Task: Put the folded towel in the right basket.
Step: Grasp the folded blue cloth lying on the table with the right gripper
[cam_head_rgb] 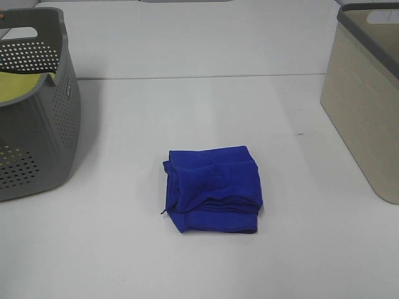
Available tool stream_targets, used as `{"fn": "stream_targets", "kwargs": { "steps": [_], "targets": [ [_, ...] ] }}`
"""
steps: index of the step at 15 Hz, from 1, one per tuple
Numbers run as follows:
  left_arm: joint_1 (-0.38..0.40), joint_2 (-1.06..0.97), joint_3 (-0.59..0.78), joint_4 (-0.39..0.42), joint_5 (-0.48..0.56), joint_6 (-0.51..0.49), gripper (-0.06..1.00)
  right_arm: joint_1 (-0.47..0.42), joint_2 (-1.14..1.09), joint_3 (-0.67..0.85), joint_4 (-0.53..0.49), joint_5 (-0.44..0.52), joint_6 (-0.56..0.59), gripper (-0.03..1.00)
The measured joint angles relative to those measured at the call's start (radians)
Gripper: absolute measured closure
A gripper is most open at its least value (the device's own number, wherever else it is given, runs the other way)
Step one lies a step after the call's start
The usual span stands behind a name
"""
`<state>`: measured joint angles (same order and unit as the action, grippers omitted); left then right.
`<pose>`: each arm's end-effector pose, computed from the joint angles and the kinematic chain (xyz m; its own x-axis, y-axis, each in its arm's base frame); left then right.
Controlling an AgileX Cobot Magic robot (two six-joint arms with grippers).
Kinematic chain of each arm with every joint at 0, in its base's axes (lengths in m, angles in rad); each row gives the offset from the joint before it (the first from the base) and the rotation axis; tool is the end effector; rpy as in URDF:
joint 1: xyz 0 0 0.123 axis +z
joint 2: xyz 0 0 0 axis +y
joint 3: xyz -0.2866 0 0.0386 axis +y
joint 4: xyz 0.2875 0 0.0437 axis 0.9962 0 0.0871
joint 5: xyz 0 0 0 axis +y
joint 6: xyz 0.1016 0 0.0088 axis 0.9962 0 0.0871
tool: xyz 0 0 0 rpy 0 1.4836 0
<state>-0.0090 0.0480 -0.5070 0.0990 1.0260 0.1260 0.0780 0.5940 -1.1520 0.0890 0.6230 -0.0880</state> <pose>0.0442 0.0082 0.2951 -0.4641 0.1801 -0.8673 0.0161 0.9807 0.1950 0.1059 0.0136 0.5071 0.0260 -0.0136 -0.9996 -0.1291 0.9915 -0.0169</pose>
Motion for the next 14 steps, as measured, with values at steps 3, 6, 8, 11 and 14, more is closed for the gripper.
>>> {"fn": "stream_targets", "kwargs": {
  "steps": [3,6,8,11,14],
  "targets": [
    [0.0,0.0,0.0,0.0,0.0,0.0,-0.04,0.0,0.39,-0.189,0.407,0.058,-0.28,0.21],
    [0.0,0.0,0.0,0.0,0.0,0.0,-0.04,0.0,0.675,-0.205,0.768,0.333,-0.551,0.09],
    [0.0,0.0,0.0,0.0,0.0,0.0,-0.04,0.0,0.827,-0.205,0.937,0.487,-0.627,0.04],
    [0.0,0.0,0.0,0.0,0.0,0.0,-0.04,0.0,1.02,-0.206,0.926,0.52,-0.614,0.04],
    [0.0,0.0,0.0,0.0,0.0,0.0,-0.04,0.0,1.14,-0.206,0.851,0.542,-0.542,0.04]
  ]
}}
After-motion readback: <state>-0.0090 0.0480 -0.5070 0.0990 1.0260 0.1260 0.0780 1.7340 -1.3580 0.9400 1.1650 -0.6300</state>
